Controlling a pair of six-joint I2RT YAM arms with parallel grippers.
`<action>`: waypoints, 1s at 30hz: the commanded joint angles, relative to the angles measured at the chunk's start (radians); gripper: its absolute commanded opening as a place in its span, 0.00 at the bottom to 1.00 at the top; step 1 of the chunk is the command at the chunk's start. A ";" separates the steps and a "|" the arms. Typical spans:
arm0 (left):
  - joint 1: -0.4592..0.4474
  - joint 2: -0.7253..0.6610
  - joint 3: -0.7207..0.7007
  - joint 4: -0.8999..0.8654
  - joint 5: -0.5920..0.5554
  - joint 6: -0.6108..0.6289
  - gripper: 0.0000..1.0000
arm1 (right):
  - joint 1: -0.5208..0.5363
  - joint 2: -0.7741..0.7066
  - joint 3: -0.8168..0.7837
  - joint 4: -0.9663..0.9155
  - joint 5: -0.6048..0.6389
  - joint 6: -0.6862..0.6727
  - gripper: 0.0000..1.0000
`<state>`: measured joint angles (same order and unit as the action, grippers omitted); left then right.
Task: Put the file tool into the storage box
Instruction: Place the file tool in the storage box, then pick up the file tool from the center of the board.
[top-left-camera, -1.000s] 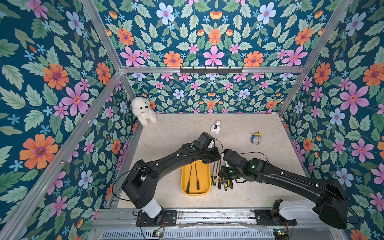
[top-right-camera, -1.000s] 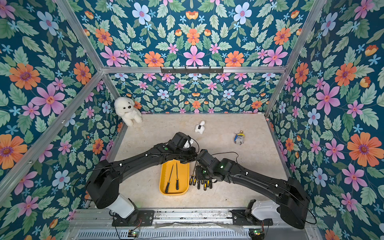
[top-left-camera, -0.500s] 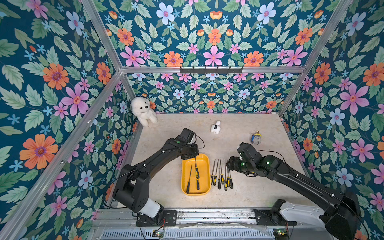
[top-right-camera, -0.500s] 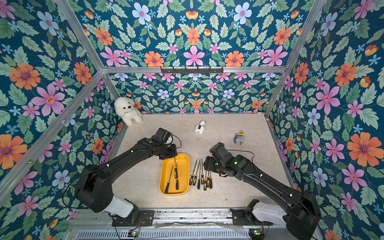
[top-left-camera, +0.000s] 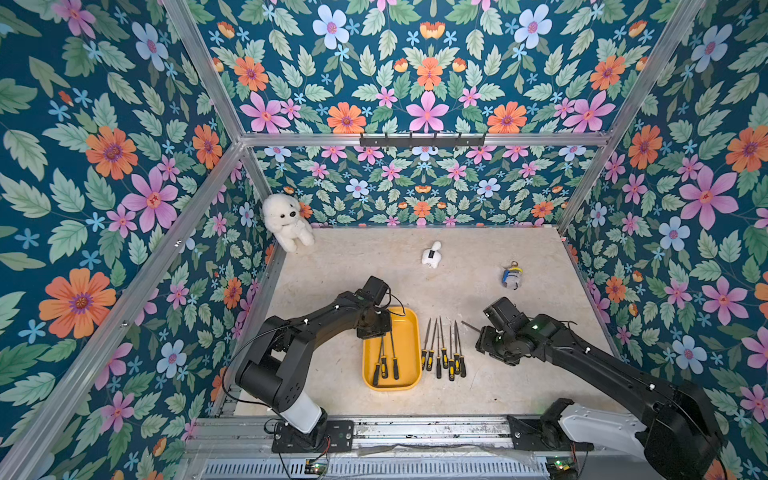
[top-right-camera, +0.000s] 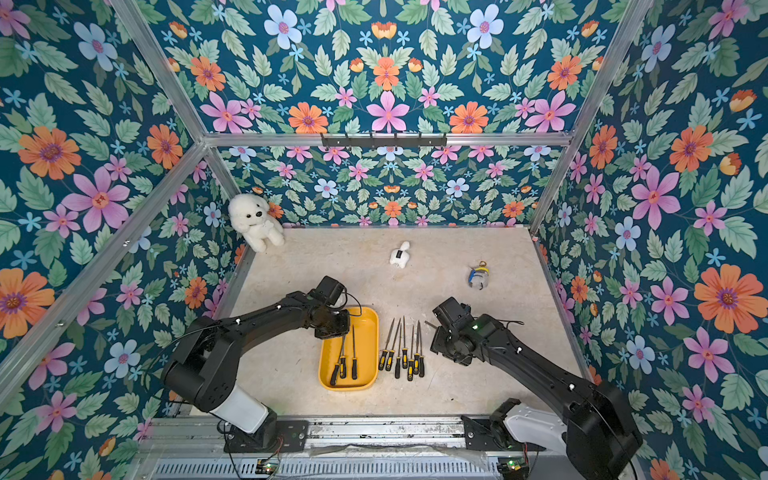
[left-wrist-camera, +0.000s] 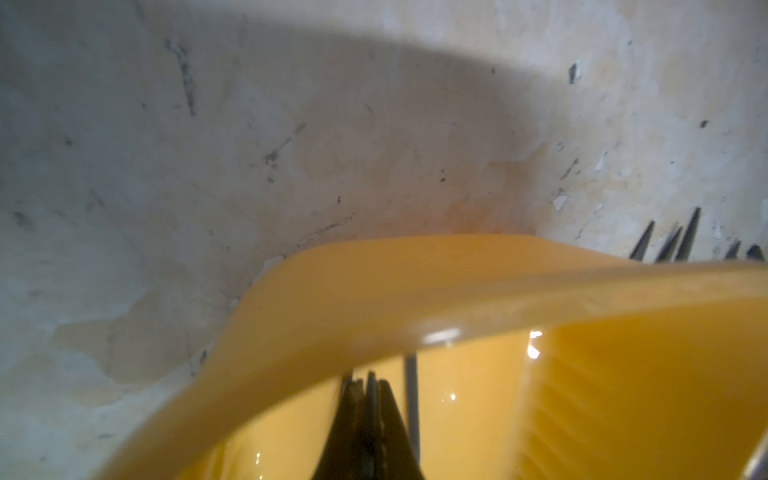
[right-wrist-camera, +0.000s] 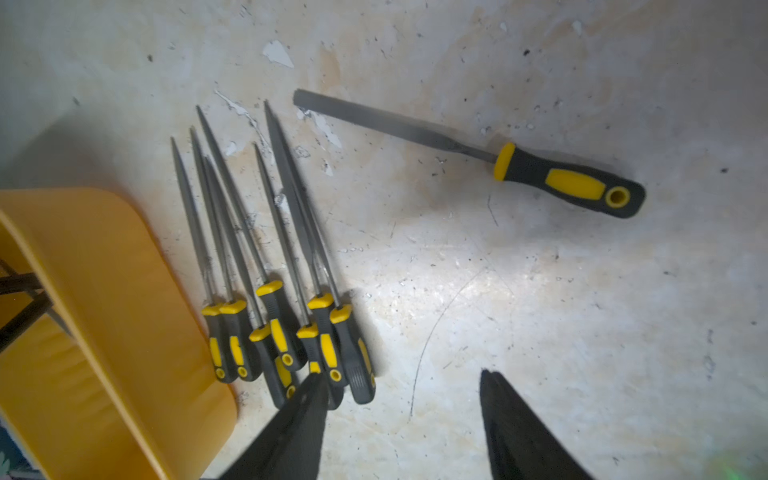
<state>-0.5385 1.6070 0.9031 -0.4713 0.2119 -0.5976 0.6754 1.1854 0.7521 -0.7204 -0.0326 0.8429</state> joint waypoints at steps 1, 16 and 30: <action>-0.003 0.010 -0.012 0.044 -0.004 -0.012 0.00 | 0.005 0.039 -0.009 0.061 -0.043 -0.026 0.58; -0.017 -0.001 -0.060 0.082 0.019 -0.046 0.26 | 0.119 0.327 0.071 0.132 -0.060 -0.074 0.41; -0.043 -0.076 0.037 0.004 0.048 -0.090 0.31 | 0.141 0.337 0.030 0.164 -0.071 -0.065 0.29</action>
<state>-0.5823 1.5429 0.9150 -0.4274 0.2527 -0.6781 0.8104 1.5127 0.7895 -0.5262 -0.0994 0.7811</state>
